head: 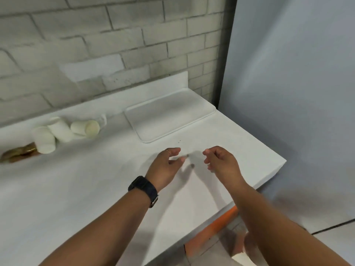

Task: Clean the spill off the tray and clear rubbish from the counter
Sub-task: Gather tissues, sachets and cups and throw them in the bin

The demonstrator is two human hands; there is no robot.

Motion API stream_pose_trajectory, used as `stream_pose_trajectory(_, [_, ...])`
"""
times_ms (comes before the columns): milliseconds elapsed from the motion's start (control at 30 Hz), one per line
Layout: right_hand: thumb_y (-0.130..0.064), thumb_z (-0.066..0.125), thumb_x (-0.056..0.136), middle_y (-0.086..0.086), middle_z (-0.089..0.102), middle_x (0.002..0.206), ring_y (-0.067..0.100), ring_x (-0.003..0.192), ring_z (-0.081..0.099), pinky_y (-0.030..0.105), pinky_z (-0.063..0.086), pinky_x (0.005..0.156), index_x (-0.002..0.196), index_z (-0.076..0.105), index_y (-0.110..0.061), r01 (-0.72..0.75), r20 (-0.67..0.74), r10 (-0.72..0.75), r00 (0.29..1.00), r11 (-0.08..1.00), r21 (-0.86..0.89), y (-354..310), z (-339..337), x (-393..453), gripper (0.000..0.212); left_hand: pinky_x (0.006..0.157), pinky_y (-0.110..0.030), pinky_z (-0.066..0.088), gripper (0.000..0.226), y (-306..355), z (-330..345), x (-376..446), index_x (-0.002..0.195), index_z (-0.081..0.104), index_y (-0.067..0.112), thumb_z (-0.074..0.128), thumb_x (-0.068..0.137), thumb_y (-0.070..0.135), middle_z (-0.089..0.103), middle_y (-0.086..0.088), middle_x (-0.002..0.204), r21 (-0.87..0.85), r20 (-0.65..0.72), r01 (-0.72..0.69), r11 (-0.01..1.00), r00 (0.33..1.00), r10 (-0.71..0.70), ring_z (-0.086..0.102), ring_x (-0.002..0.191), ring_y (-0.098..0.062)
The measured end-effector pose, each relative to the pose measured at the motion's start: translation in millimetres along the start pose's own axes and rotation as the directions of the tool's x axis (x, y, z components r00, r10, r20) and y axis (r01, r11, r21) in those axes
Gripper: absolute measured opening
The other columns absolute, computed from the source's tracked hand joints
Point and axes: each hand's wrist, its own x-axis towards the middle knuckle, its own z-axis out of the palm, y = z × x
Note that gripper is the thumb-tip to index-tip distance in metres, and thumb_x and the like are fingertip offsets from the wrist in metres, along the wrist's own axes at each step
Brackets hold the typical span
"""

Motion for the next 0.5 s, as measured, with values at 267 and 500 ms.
stream_pose_trajectory(267, [-0.025,0.061,0.089,0.0,0.067,0.081,0.011,0.064,0.059,0.03,0.048,0.07,0.082,0.067,-0.017,0.046,0.226,-0.028,0.974,0.996,-0.075,-18,109,13,0.012,0.084,-0.019,0.039,0.041,-50,-110,5,0.129,0.05,0.027,0.059,0.09,0.036,0.047,0.008,0.135,0.046,-0.162,0.076,0.996,0.984,-0.067,0.057,0.109,-0.006])
stream_pose_trajectory(500, [-0.029,0.061,0.088,-0.006,0.064,0.08,0.013,0.078,0.06,0.027,0.046,0.076,0.082,0.067,-0.021,0.126,0.324,-0.066,0.944,0.978,-0.167,-35,194,25,0.011,0.092,-0.027,0.043,0.048,-91,-198,18,0.134,0.045,0.028,0.059,0.09,0.038,0.033,0.002,0.142,0.082,-0.281,0.151,0.985,0.952,-0.123,0.048,0.119,-0.013])
